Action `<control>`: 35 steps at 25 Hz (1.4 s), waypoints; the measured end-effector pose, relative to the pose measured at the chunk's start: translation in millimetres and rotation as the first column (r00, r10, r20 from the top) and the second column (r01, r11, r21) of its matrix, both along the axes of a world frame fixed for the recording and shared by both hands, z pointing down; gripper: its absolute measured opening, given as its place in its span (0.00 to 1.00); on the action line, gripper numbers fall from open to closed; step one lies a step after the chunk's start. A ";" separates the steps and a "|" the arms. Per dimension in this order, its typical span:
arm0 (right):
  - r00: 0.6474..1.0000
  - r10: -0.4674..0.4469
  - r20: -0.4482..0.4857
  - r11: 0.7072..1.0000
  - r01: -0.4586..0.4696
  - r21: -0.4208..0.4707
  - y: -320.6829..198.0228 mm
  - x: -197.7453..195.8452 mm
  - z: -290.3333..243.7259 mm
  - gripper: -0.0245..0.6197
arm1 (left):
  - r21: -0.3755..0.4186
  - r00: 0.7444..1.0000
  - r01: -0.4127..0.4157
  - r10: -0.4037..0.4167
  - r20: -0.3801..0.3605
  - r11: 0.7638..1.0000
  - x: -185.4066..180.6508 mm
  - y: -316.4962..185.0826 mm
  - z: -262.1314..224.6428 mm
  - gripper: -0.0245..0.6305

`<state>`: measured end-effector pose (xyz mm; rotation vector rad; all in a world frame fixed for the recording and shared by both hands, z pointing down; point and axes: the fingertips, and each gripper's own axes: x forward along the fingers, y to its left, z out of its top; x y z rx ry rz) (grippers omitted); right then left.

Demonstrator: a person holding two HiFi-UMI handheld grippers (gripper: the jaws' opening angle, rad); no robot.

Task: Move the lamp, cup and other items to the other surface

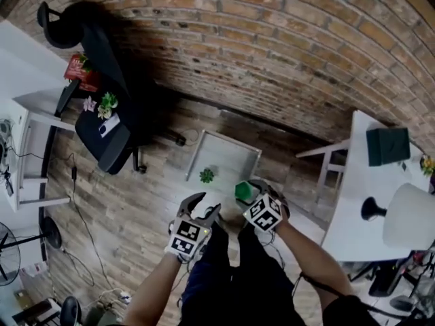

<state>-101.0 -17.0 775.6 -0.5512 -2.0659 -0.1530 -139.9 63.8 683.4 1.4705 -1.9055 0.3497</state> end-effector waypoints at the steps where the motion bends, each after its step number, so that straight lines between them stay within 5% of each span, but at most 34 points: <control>1: 1.000 0.010 0.008 1.000 -0.010 -0.004 -1.9 3.5 -14.6 0.51 | 0.005 1.000 0.000 0.000 0.009 1.000 3.1 -3.9 -11.9 0.37; 10: 0.992 0.088 0.093 0.995 -0.083 -0.057 -21.4 27.2 -114.5 0.51 | 0.063 0.994 0.063 -0.068 0.084 0.996 19.5 -17.8 -95.4 0.37; 22: 0.978 0.132 0.161 0.990 -0.122 -0.068 -45.3 40.7 -169.5 0.51 | 0.103 0.984 0.104 -0.117 0.136 0.989 31.1 -22.1 -134.6 0.37; 35: 0.940 0.302 0.158 0.953 -0.299 -0.047 -57.8 56.0 -186.7 0.51 | 0.141 0.991 -0.041 0.022 0.135 0.989 17.6 -30.4 -143.0 0.37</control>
